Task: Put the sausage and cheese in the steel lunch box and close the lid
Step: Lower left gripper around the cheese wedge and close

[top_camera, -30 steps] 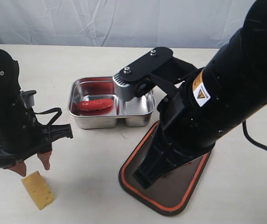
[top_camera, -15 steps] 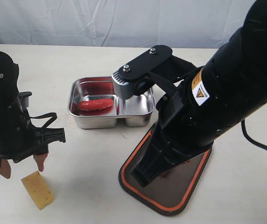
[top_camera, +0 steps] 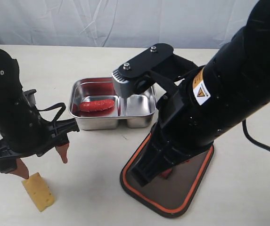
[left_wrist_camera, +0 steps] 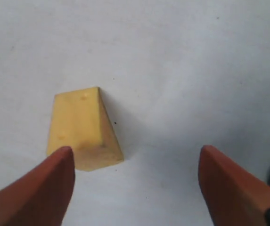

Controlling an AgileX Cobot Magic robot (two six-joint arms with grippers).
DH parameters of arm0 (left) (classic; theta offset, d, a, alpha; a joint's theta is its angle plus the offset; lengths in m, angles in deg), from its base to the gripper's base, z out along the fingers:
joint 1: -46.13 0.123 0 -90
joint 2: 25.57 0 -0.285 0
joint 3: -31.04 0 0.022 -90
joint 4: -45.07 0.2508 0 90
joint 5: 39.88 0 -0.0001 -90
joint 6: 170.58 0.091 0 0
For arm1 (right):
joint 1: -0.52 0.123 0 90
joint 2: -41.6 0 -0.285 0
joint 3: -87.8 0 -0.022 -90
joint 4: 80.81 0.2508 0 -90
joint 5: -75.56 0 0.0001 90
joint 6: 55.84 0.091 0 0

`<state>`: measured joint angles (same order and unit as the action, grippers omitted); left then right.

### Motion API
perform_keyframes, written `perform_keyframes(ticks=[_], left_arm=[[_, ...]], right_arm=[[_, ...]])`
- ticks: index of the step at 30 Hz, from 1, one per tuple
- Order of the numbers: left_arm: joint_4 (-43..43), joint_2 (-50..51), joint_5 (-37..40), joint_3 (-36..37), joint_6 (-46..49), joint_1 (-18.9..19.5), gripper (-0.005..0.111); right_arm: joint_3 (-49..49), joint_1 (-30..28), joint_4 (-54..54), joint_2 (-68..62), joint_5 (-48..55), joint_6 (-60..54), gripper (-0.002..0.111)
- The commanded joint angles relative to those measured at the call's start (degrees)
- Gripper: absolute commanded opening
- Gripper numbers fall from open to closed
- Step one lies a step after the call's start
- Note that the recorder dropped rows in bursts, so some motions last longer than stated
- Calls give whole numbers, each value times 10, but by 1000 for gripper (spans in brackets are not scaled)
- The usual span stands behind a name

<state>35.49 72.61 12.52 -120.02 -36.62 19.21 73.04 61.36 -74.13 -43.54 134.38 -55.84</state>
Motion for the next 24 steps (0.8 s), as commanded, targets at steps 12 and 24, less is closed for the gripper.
perform_keyframes(ticks=[12, 24], left_arm=[[59, -4, -7, 51, -94, -1, 69], [59, -4, -117, 63, -93, -1, 69]], right_arm=[[0, -1, -4, 5, -8, 0, 0], [0, -1, 5, 5, -19, 0, 0]])
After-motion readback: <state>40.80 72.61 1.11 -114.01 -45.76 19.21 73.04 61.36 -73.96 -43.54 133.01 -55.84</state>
